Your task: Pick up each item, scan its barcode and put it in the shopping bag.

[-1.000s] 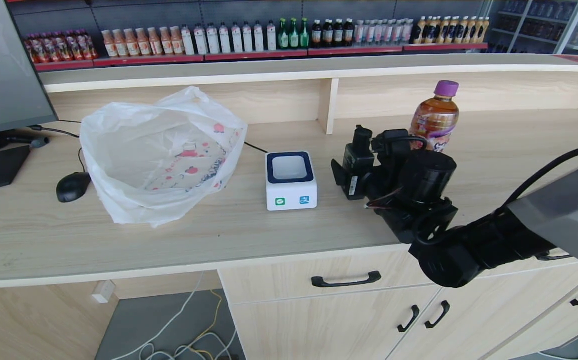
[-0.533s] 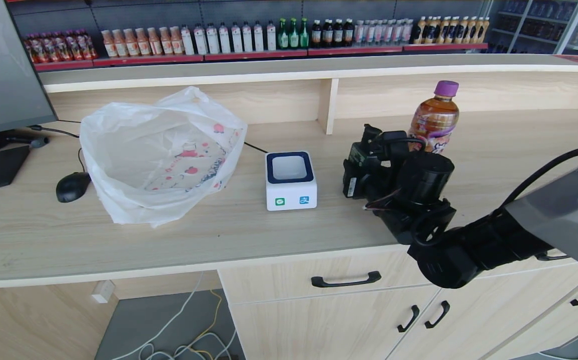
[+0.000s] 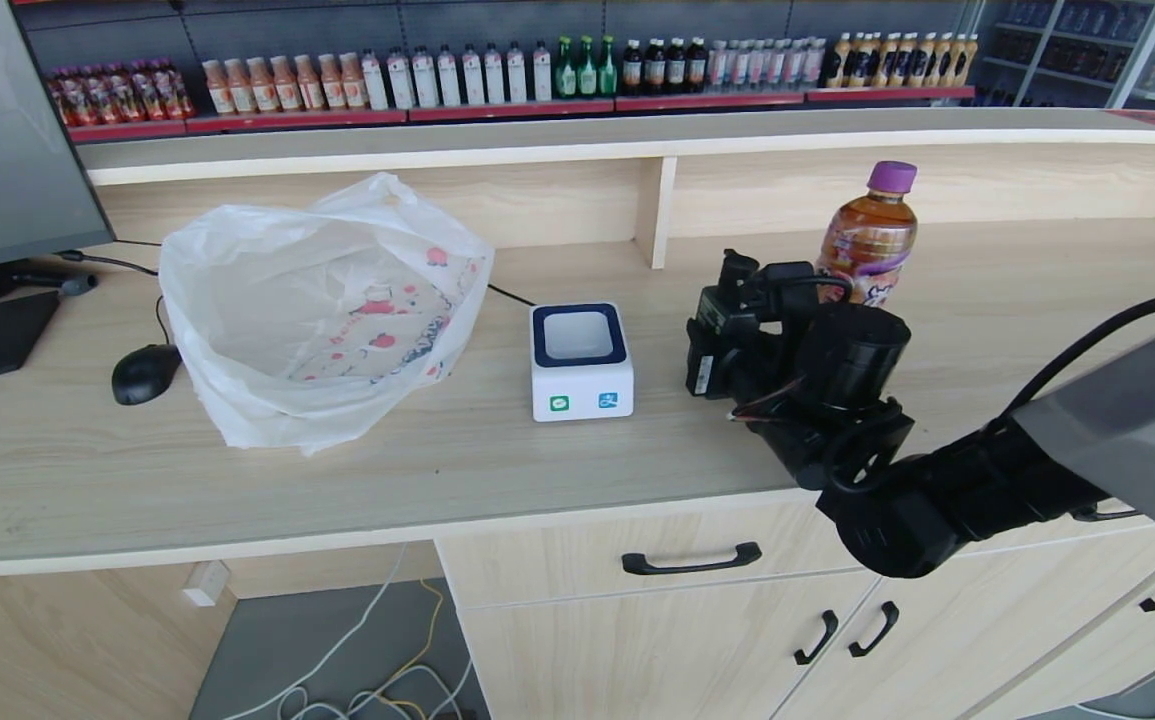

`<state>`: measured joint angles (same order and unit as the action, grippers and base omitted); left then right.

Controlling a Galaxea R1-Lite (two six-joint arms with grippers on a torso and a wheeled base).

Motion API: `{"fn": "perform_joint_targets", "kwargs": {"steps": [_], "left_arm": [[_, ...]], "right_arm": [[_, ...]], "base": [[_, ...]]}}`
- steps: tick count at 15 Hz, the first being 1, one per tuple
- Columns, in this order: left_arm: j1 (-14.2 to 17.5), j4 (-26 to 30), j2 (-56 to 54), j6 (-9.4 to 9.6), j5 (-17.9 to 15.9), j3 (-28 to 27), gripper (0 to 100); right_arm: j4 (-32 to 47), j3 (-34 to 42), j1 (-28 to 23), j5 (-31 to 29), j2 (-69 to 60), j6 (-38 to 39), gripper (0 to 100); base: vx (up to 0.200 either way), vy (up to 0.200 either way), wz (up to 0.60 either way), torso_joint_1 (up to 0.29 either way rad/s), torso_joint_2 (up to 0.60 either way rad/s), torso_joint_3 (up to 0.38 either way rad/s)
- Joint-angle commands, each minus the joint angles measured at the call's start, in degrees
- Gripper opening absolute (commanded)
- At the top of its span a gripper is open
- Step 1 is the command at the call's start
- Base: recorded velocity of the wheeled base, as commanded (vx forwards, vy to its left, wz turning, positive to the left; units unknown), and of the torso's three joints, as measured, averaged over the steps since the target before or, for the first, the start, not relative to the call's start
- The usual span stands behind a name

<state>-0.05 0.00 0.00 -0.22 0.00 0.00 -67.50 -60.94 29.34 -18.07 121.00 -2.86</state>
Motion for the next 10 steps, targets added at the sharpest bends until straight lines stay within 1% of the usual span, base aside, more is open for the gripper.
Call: {"fn": "perform_joint_targets", "kwargs": {"steps": [1, 6, 10], "left_arm": [[0.05, 0.0, 0.0, -0.04, 0.0, 0.0, 100], [0.05, 0.0, 0.0, -0.04, 0.0, 0.0, 100], [0.05, 0.0, 0.0, -0.04, 0.0, 0.0, 100]], "right_arm": [[-0.26, 0.12, 0.19, 0.05, -0.33, -0.04, 0], [-1.67, 0.74, 0.28, 0.05, -0.68, -0.12, 0], [-3.43, 5.48, 0.45, 0.31, -3.49, -0.48, 0]], "base": [[0.0, 0.0, 0.0, 0.0, 0.0, 0.0], [0.0, 0.0, 0.0, 0.0, 0.0, 0.0], [0.0, 0.0, 0.0, 0.0, 0.0, 0.0]]}}
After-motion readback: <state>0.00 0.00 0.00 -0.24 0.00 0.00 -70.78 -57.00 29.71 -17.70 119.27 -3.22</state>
